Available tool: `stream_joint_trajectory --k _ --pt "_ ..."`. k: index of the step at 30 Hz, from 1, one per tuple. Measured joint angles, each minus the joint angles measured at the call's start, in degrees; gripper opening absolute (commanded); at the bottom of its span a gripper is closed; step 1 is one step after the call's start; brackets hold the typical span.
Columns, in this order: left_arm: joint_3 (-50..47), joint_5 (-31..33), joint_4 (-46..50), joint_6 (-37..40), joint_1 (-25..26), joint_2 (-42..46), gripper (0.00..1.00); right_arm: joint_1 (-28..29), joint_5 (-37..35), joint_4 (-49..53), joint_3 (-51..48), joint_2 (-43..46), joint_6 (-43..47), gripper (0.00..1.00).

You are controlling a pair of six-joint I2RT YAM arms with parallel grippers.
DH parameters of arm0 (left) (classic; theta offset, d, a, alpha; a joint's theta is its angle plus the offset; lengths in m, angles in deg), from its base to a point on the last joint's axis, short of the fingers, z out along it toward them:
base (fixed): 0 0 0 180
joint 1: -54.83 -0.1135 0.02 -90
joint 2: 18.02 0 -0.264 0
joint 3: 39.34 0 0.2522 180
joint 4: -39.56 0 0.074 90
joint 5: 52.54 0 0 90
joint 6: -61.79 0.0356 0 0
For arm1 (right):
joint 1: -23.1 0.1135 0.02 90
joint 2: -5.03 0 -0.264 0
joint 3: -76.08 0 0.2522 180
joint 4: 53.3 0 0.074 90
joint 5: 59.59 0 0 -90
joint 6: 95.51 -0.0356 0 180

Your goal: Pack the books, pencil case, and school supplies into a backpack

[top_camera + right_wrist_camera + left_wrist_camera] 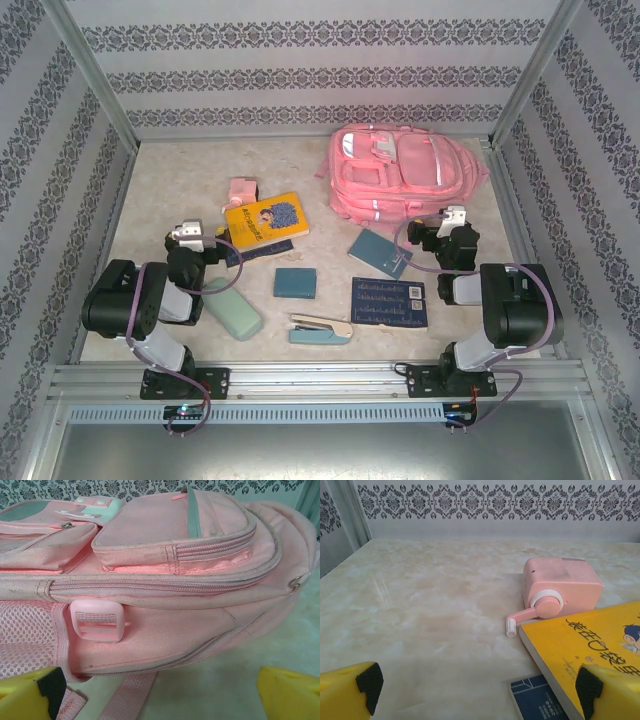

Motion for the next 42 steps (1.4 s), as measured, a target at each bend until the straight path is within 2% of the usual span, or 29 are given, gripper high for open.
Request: stream_joint_trajectory --k 4,10,16,24,34,38,42 --pt "0.3 -0.7 -0.7 0.0 0.0 0.4 1.00 0.0 0.0 0.0 0.0 0.0 0.0 0.98" --pt "-0.3 -10.0 -1.0 4.2 0.2 0.1 1.00 0.0 0.0 0.0 0.0 0.0 0.0 0.98" --pt "-0.5 -13.2 -1.5 6.0 0.4 0.0 1.00 0.0 2.5 0.3 0.0 0.0 0.5 0.98" --pt "0.4 -11.5 -0.3 6.0 0.4 0.0 1.00 0.0 3.9 0.7 0.0 0.0 0.5 0.98" --pt "1.6 -4.8 1.6 4.7 0.5 0.5 1.00 0.0 4.0 0.6 0.0 0.0 0.6 0.98" --pt "-1.5 0.1 2.7 4.2 1.8 6.6 1.00 0.2 3.5 3.7 0.1 2.8 0.7 0.98" --pt "1.0 3.3 16.9 5.0 6.3 25.5 1.00 2.6 1.9 12.7 3.3 11.9 1.9 0.98"
